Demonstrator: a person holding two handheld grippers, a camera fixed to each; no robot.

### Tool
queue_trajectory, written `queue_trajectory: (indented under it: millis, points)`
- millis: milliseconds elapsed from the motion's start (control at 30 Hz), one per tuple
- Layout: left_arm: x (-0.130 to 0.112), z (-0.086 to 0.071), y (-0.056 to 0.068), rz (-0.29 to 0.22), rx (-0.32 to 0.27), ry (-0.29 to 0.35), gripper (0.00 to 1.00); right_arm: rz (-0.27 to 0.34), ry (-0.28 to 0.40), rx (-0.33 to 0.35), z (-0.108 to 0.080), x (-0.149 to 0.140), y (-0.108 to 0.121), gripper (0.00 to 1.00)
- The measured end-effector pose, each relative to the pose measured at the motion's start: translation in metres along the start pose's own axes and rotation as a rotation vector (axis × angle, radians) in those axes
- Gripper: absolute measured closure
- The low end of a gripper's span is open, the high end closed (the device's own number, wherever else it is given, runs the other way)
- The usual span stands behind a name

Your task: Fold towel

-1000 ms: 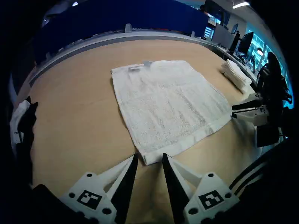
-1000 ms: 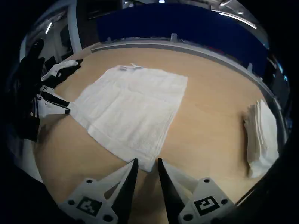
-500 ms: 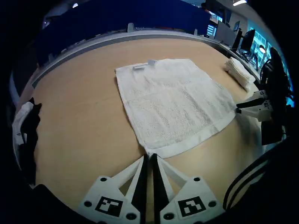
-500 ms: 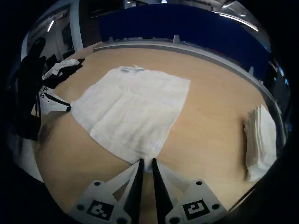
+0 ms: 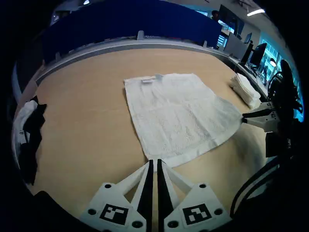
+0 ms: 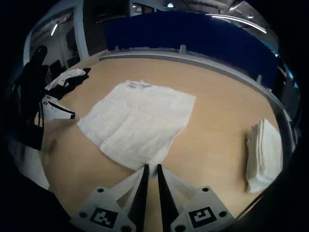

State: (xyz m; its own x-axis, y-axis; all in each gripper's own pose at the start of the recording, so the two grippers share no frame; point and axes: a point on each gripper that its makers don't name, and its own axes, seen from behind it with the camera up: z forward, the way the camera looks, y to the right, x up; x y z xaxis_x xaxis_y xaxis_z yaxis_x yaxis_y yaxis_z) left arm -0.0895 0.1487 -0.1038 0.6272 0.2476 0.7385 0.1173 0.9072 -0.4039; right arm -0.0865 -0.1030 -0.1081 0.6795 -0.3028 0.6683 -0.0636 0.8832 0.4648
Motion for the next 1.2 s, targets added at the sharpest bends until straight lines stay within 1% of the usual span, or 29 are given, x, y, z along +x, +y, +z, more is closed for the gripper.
queue_trajectory:
  millis: [100, 200, 300, 400, 500, 600, 667, 800, 933, 1000, 1067, 1133, 1200]
  points:
    - [0.006, -0.009, -0.001, -0.012, 0.001, 0.012, 0.93, 0.001, 0.012, 0.003, -0.008, 0.008, 0.0, 0.83]
    - [0.006, -0.014, -0.002, -0.019, -0.001, 0.011, 0.93, 0.002, 0.018, 0.006, -0.012, 0.013, 0.0, 0.83]
    - [0.001, -0.014, -0.002, -0.015, -0.005, -0.001, 0.93, -0.001, 0.013, 0.004, -0.013, 0.011, 0.001, 0.83]
    - [-0.004, -0.01, 0.0, -0.009, -0.01, -0.012, 0.93, -0.004, 0.009, 0.006, -0.013, 0.01, 0.001, 0.83]
    - [-0.01, -0.002, 0.002, 0.001, -0.006, -0.022, 0.78, -0.005, 0.007, 0.007, -0.012, 0.008, 0.001, 0.84]
    - [-0.017, 0.007, 0.008, 0.013, -0.021, -0.037, 0.65, -0.006, 0.005, 0.009, -0.012, 0.006, -0.001, 0.83]
    - [-0.021, 0.012, 0.012, 0.016, -0.035, -0.047, 0.62, -0.008, 0.004, 0.01, -0.011, 0.005, -0.001, 0.83]
    - [-0.024, 0.018, 0.012, 0.009, -0.033, -0.054, 0.56, -0.011, 0.001, 0.012, -0.011, 0.003, -0.002, 0.83]
    - [-0.026, 0.022, 0.01, -0.002, -0.027, -0.065, 0.56, -0.014, 0.001, 0.013, -0.011, 0.002, -0.003, 0.83]
    - [-0.028, 0.024, 0.009, -0.002, -0.024, -0.07, 0.61, -0.014, 0.002, 0.013, -0.011, 0.003, -0.003, 0.83]
    - [-0.029, 0.026, 0.006, 0.006, -0.013, -0.07, 0.75, -0.014, 0.003, 0.014, -0.011, 0.003, -0.003, 0.84]
    - [-0.029, 0.026, 0.005, 0.018, -0.004, -0.069, 0.85, -0.013, 0.004, 0.016, -0.012, 0.004, -0.003, 0.84]
    - [-0.029, 0.025, 0.004, 0.028, 0.001, -0.067, 0.91, -0.014, 0.004, 0.017, -0.012, 0.004, -0.003, 0.84]
